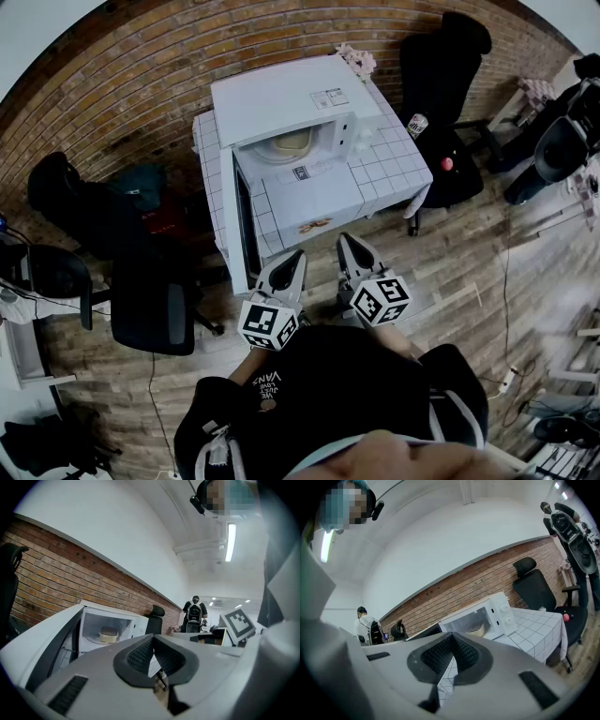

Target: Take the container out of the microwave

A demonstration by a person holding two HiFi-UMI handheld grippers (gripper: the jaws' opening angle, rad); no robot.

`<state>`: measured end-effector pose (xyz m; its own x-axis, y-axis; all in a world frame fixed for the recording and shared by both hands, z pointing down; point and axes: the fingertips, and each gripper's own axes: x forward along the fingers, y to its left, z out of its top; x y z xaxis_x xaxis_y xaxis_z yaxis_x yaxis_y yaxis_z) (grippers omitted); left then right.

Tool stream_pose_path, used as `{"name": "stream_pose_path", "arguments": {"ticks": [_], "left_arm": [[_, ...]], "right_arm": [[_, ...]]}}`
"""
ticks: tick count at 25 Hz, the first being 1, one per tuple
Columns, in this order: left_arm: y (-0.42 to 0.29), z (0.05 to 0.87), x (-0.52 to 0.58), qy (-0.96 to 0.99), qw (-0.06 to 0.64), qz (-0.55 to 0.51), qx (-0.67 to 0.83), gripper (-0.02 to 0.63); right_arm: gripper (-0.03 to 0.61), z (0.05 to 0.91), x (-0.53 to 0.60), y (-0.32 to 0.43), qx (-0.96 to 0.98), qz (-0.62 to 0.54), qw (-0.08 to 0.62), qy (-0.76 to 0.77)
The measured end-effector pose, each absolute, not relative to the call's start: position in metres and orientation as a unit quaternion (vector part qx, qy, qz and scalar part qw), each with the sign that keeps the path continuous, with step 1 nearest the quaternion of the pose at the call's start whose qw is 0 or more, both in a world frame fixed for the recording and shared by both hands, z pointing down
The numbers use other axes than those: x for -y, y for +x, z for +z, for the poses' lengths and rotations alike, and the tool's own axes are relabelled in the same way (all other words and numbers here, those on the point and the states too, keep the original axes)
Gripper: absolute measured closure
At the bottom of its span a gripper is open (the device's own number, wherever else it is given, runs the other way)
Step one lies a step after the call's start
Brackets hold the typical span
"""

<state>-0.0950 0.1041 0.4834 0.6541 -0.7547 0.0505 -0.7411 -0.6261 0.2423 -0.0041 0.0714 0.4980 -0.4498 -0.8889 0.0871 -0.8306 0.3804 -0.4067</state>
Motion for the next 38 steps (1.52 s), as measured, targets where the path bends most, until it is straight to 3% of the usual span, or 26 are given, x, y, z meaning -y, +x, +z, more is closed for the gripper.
{"name": "stream_pose_path", "arguments": {"ticks": [6,38], "left_arm": [[-0.094,0.484,-0.101,0.899,0.129,-0.034,0.417,0.604],[-0.046,0.520,0.041,0.805,0.154,-0.016,0.573,0.604]], "right_arm": [[0.573,0.498,-0.067,0.003,-0.823,-0.207,0.090,-0.521],[0.573,0.527,0.069,0.059,-0.891,-0.229,0.019,-0.392]]}}
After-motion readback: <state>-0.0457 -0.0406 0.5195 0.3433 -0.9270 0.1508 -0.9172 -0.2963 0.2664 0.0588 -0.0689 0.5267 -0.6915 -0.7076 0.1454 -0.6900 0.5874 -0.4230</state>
